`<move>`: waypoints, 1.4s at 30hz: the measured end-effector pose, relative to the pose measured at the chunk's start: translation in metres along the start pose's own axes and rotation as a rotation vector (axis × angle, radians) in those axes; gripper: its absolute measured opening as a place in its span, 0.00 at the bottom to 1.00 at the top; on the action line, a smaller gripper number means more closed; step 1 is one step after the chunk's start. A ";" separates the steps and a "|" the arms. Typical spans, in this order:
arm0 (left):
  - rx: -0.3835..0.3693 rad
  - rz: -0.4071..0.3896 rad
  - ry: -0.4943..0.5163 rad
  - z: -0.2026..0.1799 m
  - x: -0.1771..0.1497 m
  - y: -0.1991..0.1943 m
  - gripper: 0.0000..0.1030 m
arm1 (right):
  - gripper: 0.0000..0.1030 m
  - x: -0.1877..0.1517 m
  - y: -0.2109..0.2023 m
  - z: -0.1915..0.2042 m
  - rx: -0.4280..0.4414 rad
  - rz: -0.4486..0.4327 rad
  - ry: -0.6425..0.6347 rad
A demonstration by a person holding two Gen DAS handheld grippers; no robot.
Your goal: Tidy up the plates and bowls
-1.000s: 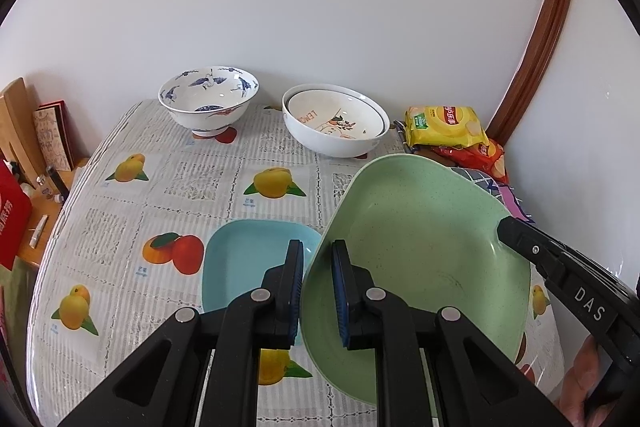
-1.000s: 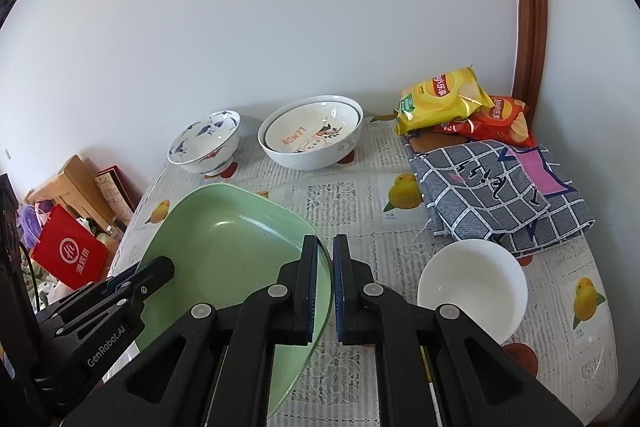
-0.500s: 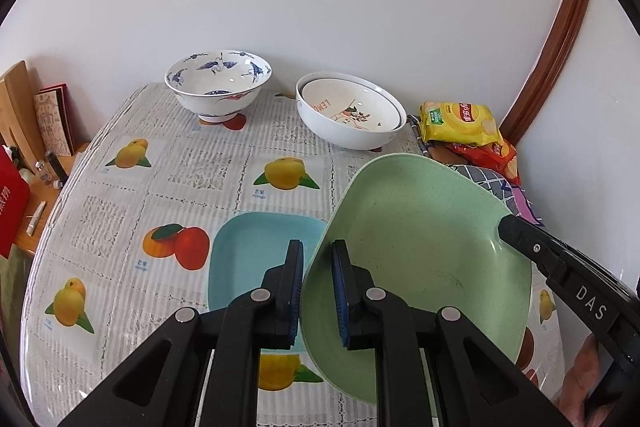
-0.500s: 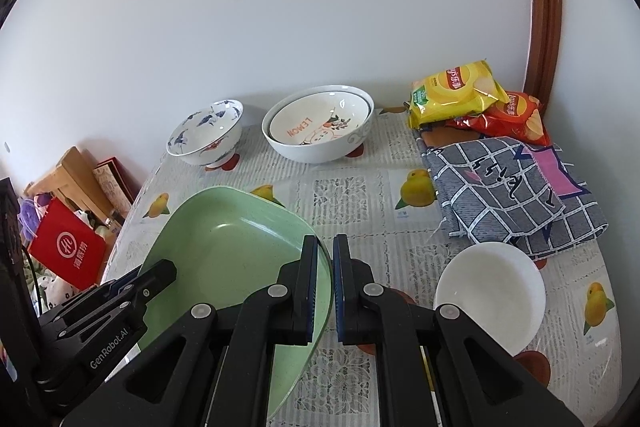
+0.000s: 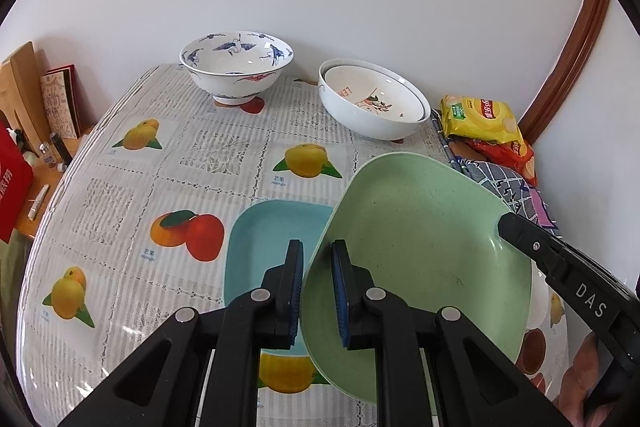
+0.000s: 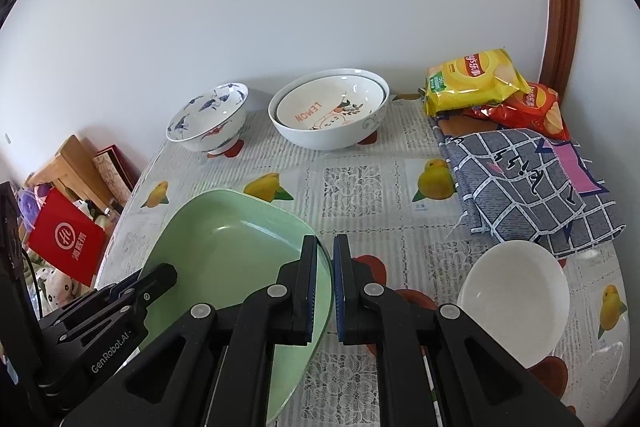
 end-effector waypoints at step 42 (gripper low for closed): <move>0.135 0.138 -0.031 0.062 -0.018 0.071 0.14 | 0.10 -0.017 0.113 0.044 0.078 0.128 -0.091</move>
Point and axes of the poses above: each gripper's, at about its wrist camera, not at the fingertips, and y roughly the way its jaws point, z to its left, x to its top, the point moved 6 cm from there along y, roughly the way its jaws point, and after that the axes turned 3 degrees about -x, right-handed, at the moved point
